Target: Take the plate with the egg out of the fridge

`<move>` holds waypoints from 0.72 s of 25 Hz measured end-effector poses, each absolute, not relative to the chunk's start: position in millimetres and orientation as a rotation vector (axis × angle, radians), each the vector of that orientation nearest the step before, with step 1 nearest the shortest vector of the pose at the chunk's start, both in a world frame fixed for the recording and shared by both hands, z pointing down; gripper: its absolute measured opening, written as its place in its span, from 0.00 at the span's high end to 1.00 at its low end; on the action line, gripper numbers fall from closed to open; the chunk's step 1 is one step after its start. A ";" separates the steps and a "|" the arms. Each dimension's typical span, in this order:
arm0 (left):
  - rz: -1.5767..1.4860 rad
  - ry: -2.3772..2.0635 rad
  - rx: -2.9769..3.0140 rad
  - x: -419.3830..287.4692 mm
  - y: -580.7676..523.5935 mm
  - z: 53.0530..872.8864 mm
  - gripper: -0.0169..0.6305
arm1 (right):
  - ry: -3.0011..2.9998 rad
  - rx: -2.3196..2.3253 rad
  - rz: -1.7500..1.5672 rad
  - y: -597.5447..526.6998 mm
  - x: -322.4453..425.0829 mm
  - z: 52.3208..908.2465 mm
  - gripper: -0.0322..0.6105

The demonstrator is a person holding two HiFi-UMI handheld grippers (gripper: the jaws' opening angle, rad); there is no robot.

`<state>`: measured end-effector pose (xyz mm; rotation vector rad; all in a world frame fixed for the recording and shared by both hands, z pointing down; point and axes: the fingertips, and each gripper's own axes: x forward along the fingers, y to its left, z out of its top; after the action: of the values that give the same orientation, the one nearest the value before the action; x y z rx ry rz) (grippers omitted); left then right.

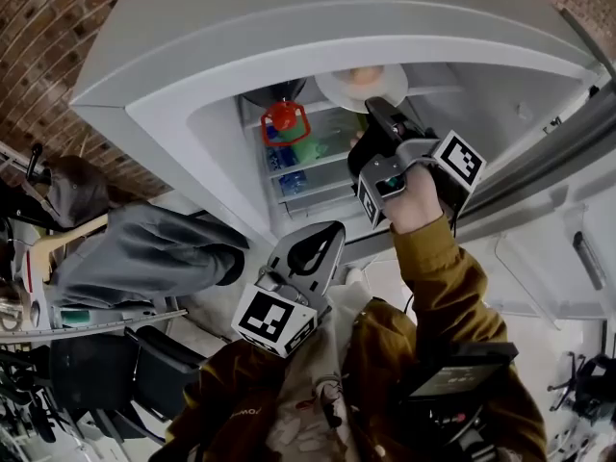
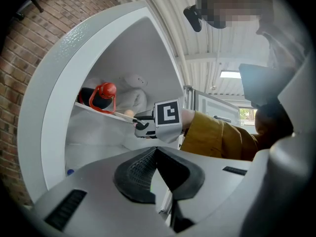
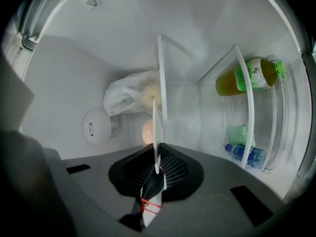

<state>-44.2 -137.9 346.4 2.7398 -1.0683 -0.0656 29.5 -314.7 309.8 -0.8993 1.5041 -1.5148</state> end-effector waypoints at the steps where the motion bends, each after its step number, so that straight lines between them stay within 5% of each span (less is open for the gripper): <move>1: -0.064 -1.066 2.740 -43.9 -136.6 346.8 0.96 | 1.502 -0.900 -1.518 -314.2 29.3 309.7 0.89; 18: -0.062 -1.045 2.745 -37.1 -123.4 348.2 0.96 | 1.492 -0.912 -1.545 -304.4 36.6 313.3 0.91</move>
<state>-37.1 -123.4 348.2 2.7452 -1.0451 -0.0622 36.6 -304.4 313.3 -0.9121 1.4925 -1.5454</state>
